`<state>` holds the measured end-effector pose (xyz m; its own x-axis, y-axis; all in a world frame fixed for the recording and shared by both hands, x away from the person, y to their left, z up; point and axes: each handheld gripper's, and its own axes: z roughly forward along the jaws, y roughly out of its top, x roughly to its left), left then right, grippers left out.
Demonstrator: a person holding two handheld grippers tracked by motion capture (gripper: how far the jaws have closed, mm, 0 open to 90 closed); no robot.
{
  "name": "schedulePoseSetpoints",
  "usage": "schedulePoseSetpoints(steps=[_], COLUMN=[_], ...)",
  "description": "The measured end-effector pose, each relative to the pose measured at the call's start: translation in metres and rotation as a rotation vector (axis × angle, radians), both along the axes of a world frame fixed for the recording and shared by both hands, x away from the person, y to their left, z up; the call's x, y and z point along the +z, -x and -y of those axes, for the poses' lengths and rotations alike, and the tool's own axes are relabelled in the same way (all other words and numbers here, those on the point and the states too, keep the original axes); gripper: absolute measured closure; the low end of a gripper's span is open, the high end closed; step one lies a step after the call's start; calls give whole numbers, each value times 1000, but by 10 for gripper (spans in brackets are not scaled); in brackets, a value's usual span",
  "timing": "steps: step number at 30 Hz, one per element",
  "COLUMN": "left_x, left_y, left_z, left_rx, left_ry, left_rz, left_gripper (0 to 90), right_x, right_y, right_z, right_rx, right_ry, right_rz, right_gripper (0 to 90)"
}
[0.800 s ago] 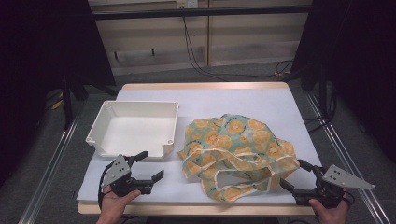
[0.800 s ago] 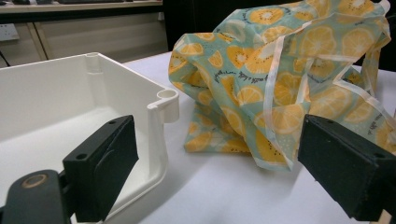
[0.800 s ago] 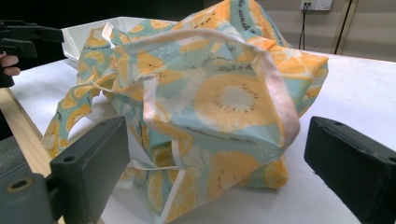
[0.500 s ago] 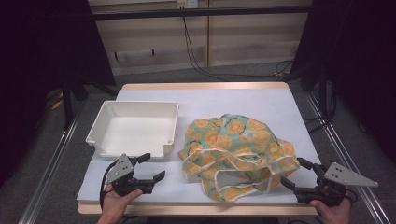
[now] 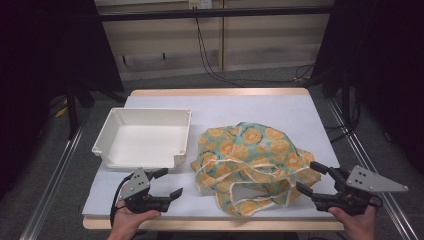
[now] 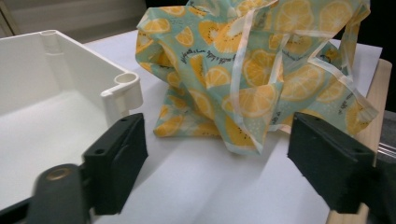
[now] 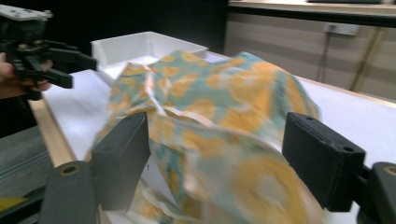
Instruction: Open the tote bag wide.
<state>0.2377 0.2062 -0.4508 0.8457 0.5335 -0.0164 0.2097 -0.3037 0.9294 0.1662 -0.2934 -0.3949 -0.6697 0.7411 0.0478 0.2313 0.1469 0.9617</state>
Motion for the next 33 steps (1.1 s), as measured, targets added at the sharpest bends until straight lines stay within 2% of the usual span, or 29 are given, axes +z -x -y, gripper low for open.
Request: schedulePoseSetpoints(steps=[1, 3, 4, 5, 8, 9, 12, 13, 14, 15, 16, 21, 28, 30, 31, 33], left_x=[0, 1, 1, 3, 6, 6, 8, 8, 9, 9, 11, 14, 15, 15, 15, 12], left_y=[0, -1, -2, -5, -8, -8, -12, -14, -14, -14, -17, -25, -34, -40, -40, -44], left_z=[3, 4, 5, 6, 9, 11, 18, 21, 24, 24, 29, 43, 64, 77, 77, 91], left_rx=[-30, -23, -34, -32, -36, -43, -71, -92, -88, -88, -133, -160, -200, -223, -223, -234], left_ry=[14, 4, 17, 28, 14, 23, -3, 3, -12, -12, -10, -13, -13, -29, -29, -33], left_rz=[6, 1, 1, -23, -17, -22, -18, -21, -20, -20, -29, -28, -39, -40, -40, -49], left_gripper=[235, 242, 268, 279, 328, 343, 373, 393, 412, 426, 460, 551, 593, 592, 587, 574], right_x=[2, 3, 3, 3, 1, 1, 0, 0, 1, 1, 0, -3, -7, -14, -14, -20], right_y=[-8, -16, -21, -25, -37, -39, -47, -49, -53, -53, -59, -71, -83, -93, -93, -102], right_z=[-11, -20, -26, -32, -51, -54, -67, -70, -73, -73, -77, -85, -94, -97, -97, -100], right_rx=[37, 69, 82, 98, 145, 158, 189, 196, 207, 207, 216, 248, 270, 256, 256, 247], right_ry=[2, 11, 21, 31, 54, 62, 81, 85, 90, 90, 89, 104, 161, 208, 208, 228], right_rz=[-10, -19, -28, -34, -72, -80, -88, -92, -100, -100, -113, -152, -184, -194, -194, -203], right_gripper=[254, 259, 259, 259, 255, 255, 256, 256, 257, 257, 258, 279, 320, 350, 350, 370])
